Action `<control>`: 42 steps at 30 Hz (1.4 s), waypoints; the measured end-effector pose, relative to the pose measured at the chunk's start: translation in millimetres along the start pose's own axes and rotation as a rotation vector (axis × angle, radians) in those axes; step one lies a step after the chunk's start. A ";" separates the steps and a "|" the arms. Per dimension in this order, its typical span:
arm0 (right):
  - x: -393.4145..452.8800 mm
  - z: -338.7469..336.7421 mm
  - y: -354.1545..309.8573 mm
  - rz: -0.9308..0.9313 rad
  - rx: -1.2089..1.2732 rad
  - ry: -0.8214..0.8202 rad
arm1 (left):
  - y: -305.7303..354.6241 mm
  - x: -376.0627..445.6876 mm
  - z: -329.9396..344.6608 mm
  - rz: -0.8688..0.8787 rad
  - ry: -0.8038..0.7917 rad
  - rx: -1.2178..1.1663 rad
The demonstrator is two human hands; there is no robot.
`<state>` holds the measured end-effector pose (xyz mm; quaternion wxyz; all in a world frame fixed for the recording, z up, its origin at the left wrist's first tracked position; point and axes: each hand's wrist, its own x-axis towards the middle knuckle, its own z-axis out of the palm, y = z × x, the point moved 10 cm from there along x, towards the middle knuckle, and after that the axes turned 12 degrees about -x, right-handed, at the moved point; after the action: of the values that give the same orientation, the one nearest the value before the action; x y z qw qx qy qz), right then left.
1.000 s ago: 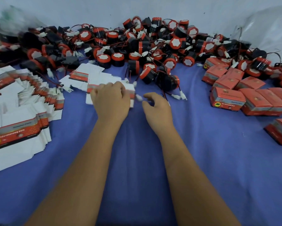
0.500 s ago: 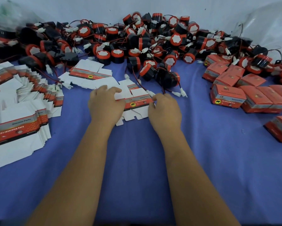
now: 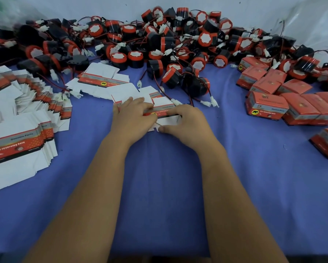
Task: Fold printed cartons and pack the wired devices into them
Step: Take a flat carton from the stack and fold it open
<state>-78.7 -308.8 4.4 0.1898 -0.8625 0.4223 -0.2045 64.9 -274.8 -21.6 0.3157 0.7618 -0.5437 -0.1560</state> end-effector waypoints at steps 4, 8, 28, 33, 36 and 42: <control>0.9 -5.2 4.0 0.042 -0.146 0.059 | 2.8 -3.2 0.6 0.015 -0.017 0.002; -0.3 -13.8 -6.8 0.015 -0.299 0.201 | 7.6 -4.3 -4.0 0.045 0.067 0.003; -4.5 -19.1 -14.9 -0.083 0.831 0.182 | 11.6 -20.6 -33.4 -0.055 0.174 -1.035; -4.2 -11.2 -17.3 -0.116 0.786 0.109 | 9.9 -18.0 -32.4 -0.074 0.211 -1.171; -3.8 3.6 -16.9 -0.063 0.720 0.000 | 3.1 -15.6 -36.7 -0.083 0.298 -1.544; -6.6 20.7 -31.8 -0.192 0.464 -0.184 | -12.4 -15.2 -29.9 -0.185 0.373 -1.833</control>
<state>-51.1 -282.1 1.6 0.3998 -0.8470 0.2611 -0.2336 85.8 -248.8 -8.8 0.8608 0.2693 -0.0867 -0.4230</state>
